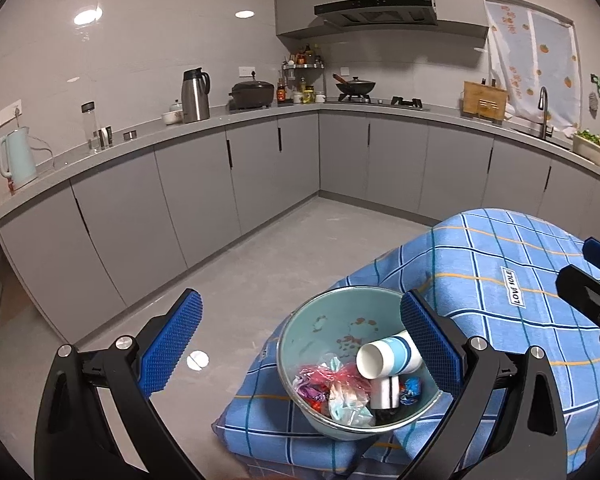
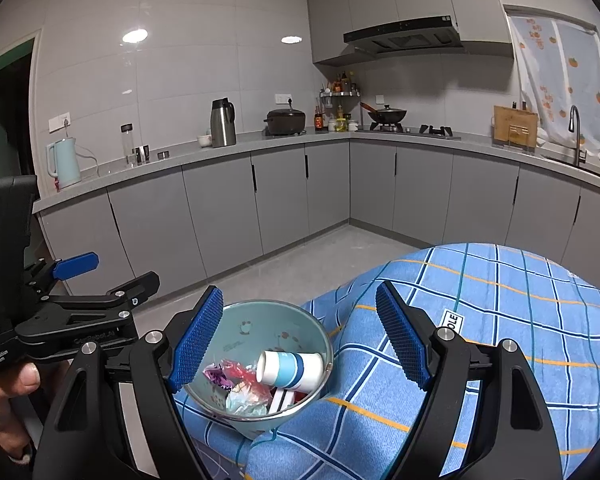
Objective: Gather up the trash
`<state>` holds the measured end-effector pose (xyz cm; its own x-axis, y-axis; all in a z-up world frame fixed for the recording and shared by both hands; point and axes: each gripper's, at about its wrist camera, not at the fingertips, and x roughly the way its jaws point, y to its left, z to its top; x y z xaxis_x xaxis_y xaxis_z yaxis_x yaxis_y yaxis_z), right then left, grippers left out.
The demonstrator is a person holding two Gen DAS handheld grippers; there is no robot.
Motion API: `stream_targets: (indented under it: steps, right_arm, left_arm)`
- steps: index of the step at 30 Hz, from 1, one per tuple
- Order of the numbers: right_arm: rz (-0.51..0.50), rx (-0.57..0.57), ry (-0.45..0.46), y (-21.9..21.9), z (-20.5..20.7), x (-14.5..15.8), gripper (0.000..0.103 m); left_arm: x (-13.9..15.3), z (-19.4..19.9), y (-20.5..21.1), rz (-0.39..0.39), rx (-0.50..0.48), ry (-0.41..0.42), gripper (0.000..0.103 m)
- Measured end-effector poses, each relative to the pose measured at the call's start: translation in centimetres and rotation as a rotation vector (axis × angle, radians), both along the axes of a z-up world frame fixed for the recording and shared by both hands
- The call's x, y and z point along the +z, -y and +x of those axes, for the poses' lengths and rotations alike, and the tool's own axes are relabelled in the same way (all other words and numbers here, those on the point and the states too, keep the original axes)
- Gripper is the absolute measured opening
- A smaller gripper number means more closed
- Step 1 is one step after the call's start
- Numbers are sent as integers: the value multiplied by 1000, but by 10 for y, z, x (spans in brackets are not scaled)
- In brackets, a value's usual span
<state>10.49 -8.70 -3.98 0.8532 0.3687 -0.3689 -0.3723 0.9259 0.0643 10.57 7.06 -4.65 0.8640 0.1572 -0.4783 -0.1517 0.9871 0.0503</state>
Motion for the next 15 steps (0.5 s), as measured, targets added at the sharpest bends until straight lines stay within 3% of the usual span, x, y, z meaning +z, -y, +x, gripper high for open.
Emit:
stream_targets:
  steps: [15]
  right_arm:
    - [8, -18, 10, 8, -1, 3, 83]
  left_arm:
    - [3, -4, 0, 9, -5, 24, 98]
